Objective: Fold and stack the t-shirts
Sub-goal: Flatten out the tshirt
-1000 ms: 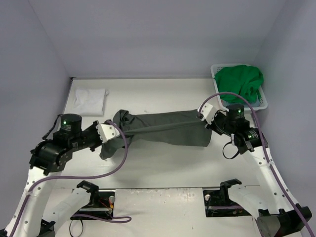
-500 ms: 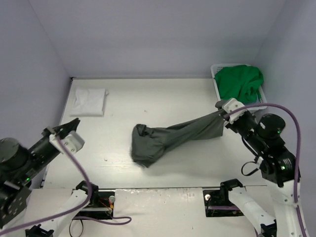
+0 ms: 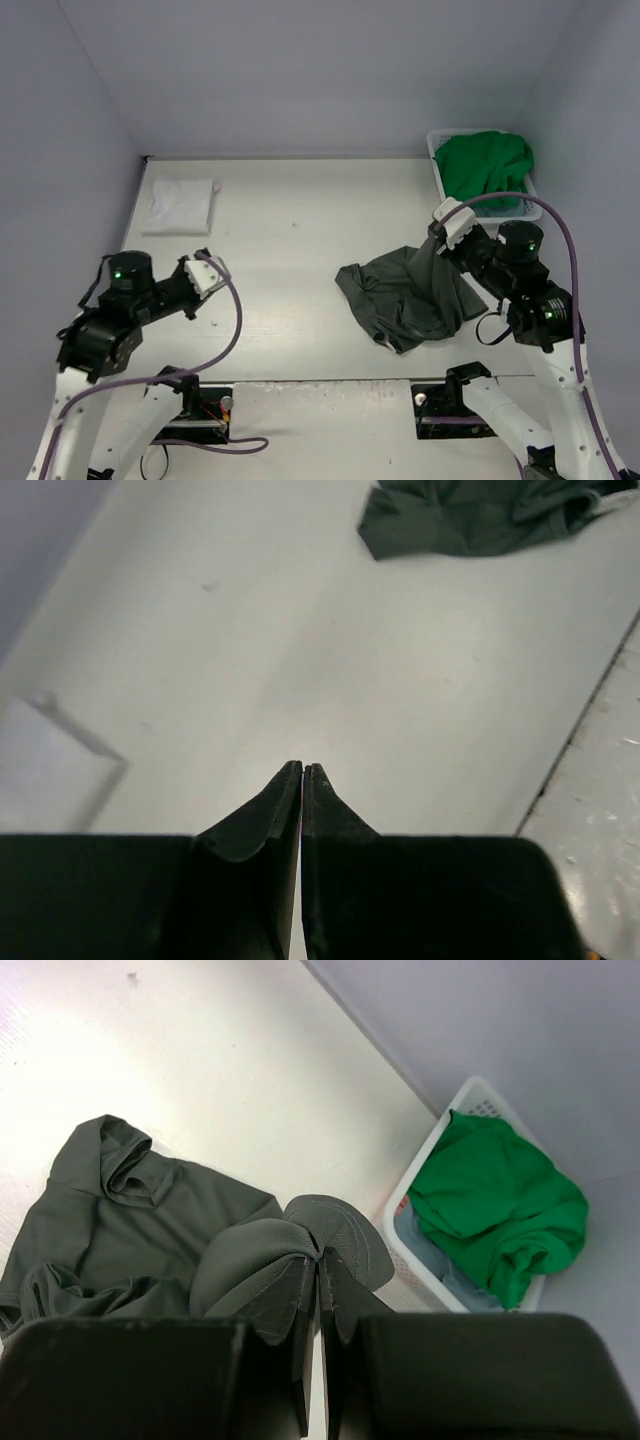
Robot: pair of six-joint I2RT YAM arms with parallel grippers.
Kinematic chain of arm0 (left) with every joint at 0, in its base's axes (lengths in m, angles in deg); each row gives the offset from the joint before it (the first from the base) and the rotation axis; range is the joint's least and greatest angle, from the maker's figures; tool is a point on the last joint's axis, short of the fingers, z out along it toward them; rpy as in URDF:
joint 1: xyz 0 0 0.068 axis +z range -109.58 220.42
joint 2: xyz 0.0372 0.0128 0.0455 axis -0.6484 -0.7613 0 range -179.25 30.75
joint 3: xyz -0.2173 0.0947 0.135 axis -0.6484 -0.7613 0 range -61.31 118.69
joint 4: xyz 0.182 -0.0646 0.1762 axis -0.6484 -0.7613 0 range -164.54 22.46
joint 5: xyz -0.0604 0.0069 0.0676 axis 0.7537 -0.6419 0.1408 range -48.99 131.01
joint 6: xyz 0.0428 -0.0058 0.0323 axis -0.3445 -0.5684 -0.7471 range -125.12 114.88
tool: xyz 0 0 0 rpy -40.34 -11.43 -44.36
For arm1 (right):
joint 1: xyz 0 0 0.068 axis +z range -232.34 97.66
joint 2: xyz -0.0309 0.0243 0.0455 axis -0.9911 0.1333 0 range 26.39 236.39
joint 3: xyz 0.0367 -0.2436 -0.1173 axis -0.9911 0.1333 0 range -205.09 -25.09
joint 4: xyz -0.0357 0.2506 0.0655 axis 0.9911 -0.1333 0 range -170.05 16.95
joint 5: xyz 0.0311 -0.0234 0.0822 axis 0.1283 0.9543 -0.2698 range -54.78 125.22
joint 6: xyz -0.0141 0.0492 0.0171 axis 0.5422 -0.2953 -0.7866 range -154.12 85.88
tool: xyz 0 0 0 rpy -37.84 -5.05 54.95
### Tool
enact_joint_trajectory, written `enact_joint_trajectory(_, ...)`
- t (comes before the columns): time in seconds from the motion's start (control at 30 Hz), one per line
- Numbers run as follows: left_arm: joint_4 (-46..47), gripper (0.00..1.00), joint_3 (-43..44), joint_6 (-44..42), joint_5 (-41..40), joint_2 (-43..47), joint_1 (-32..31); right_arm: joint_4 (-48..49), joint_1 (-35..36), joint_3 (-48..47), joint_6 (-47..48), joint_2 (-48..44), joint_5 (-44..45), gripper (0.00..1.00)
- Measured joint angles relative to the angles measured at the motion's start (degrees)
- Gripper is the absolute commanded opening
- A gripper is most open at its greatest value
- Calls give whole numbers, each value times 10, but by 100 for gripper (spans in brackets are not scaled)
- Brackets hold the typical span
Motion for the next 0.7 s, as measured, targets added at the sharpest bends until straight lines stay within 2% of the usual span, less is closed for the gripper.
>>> enact_joint_trajectory(0.13, 37, 0, -78, 46, 36, -35, 0, 1, 0, 0, 0, 28, 4, 0)
enact_joint_trajectory(0.3, 117, 0, -83, 99, 66, -117, -29, 16, 0, -4, -6, 64, 28, 0)
enact_joint_trajectory(0.37, 140, 6, -75, 113, 75, -154, -47, 23, 0, -15, -11, 83, 45, 0)
enact_joint_trajectory(0.53, 142, 23, -9, 109, 75, -258, -112, 52, 0, -52, -30, 126, 103, 0)
enact_joint_trajectory(0.7, 127, 30, 101, 84, 54, -363, -200, 70, 0, -79, -45, 144, 162, 0)
